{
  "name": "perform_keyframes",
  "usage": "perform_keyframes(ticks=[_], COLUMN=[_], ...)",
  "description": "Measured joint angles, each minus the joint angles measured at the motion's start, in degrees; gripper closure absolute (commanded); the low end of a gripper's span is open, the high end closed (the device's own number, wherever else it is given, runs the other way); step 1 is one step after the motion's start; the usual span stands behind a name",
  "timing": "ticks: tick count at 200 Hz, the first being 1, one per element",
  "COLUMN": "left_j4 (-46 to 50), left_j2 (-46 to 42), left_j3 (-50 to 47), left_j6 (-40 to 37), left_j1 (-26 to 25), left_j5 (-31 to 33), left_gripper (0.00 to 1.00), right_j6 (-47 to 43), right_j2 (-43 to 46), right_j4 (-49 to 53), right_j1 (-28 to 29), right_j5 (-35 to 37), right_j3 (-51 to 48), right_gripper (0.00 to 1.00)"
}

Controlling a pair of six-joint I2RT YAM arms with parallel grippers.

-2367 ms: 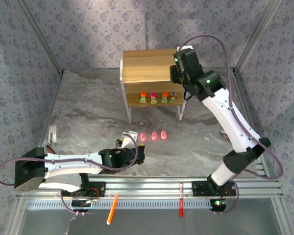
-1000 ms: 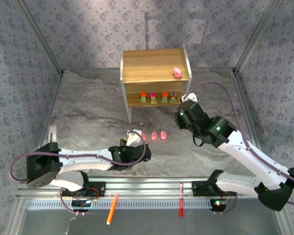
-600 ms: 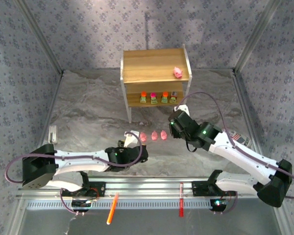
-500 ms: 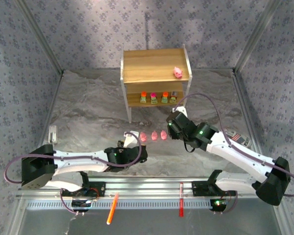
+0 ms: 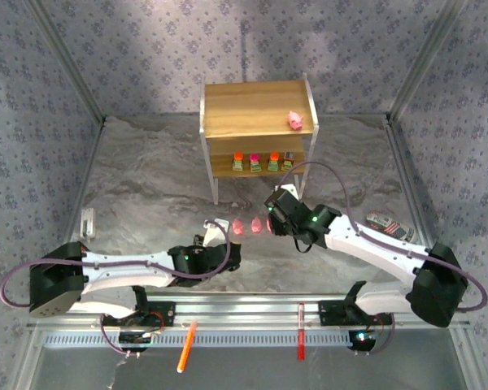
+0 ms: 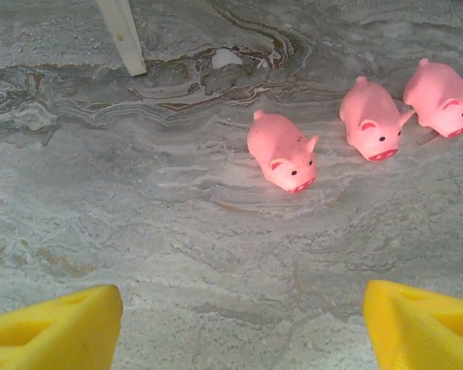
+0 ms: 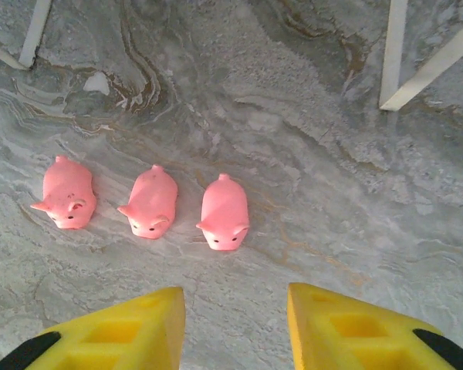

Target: Place and organize the plastic toys onto the shelf

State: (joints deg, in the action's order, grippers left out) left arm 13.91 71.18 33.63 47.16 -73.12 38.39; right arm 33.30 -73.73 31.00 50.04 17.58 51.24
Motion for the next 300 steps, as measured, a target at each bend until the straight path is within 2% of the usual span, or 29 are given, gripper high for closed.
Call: perform_keyframes(ticks=[72, 106, 206, 239, 300], left_j4=[-0.9, -1.5, -3.6, -3.7, -3.7], left_j2=[-1.1, -1.1, -1.1, -1.1, -1.1], left_j3=[-1.2, -1.2, -1.2, -1.2, -1.2], left_j6=[-1.0, -1.7, -3.5, -3.9, -4.2], left_j1=[0.1, 0.2, 0.4, 0.4, 0.4], left_j5=[-1.3, -1.7, -3.3, -3.3, -3.3], left_gripper=[0.19, 0.19, 0.19, 0.18, 0.17], right_j6=[0.8, 1.0, 1.5, 1.5, 1.4], right_j2=[-5.6, -8.2, -12.6, -13.7, -16.0], right_j4=[-4.4, -6.0, -9.6, -10.6, -12.1], right_j1=[0.0, -0.2, -2.3, -2.5, -4.1], right_j5=[-2.3, -3.0, -4.3, -5.0, -5.2], right_j3=[-0.9, -1.2, -2.7, -2.7, -2.7], right_gripper=[0.58, 0.52, 0.50, 0.46, 0.47])
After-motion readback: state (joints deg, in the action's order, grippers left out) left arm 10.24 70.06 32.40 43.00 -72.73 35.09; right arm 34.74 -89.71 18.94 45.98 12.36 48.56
